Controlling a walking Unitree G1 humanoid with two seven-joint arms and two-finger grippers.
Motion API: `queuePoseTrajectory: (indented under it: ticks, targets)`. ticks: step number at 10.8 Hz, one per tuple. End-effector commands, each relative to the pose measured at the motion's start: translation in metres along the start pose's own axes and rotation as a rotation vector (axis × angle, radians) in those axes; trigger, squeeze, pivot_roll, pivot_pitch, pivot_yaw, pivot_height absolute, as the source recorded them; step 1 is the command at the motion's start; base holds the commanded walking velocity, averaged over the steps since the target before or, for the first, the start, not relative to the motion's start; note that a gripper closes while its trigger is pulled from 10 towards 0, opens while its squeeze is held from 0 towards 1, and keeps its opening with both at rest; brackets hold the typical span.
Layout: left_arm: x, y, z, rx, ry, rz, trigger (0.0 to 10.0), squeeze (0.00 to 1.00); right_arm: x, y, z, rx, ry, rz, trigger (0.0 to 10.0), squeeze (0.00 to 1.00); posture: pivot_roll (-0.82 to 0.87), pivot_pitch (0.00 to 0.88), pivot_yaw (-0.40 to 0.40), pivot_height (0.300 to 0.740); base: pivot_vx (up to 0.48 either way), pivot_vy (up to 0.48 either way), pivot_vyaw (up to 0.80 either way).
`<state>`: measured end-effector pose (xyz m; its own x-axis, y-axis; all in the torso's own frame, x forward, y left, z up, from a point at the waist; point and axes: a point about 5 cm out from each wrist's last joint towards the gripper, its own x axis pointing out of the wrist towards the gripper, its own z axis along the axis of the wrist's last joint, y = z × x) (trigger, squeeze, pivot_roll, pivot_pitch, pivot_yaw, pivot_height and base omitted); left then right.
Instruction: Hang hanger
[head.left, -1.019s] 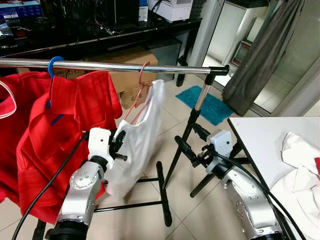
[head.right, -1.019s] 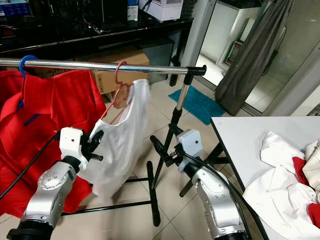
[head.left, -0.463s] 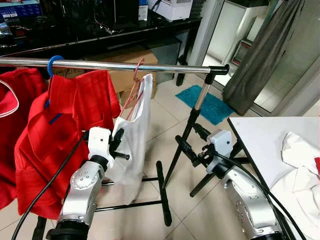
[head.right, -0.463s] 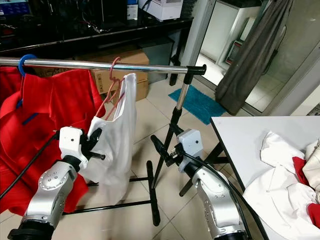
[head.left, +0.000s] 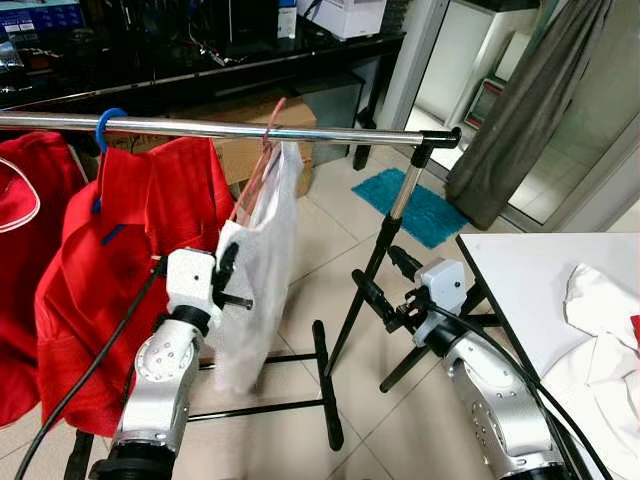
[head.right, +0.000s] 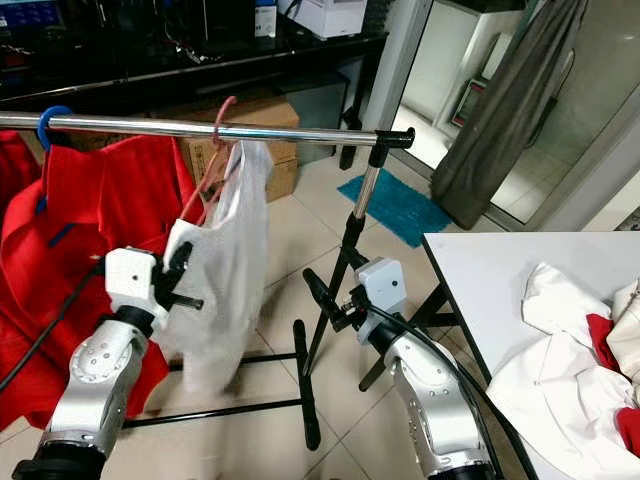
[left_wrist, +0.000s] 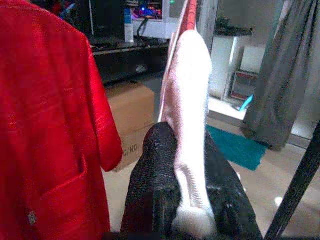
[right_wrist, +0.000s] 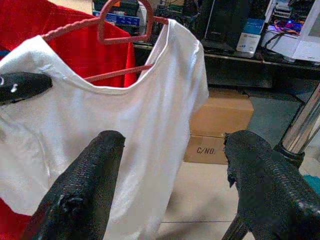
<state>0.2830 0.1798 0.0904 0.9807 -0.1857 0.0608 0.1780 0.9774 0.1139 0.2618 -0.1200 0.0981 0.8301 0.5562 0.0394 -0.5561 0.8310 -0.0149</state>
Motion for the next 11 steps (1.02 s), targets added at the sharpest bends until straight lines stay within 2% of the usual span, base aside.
queuePoseTrajectory:
  ticks: [1,3,5,7,11]
  targets:
    - [0.005,-0.002,0.023,0.016,-0.128,-0.007,0.0,0.0,-0.001,-0.007,-0.001,-0.006,0.009,-0.031,10.0,0.0,0.07,0.0,-0.111,0.74,0.0,0.0,0.0]
    - [0.003,-0.006,0.027,0.051,-0.163,-0.028,0.0,0.0,-0.001,-0.008,-0.002,-0.008,0.011,-0.032,10.0,0.0,0.08,0.0,-0.108,0.74,0.0,0.0,0.0]
    - [-0.01,-0.013,0.023,0.058,-0.185,-0.024,0.0,0.0,-0.002,-0.008,-0.002,-0.011,0.012,-0.036,10.0,0.0,0.07,0.0,-0.104,0.74,0.0,0.0,0.0]
    - [-0.02,-0.018,0.018,0.063,-0.176,-0.008,0.0,0.0,-0.002,-0.009,-0.003,-0.014,0.015,-0.034,10.0,0.0,0.08,0.0,-0.108,0.74,0.0,0.0,0.0]
    - [-0.03,-0.017,0.009,0.095,-0.149,0.024,0.0,0.0,0.0,-0.009,-0.004,-0.015,0.023,-0.02,10.0,0.0,0.09,0.0,-0.115,0.74,0.0,0.0,0.0]
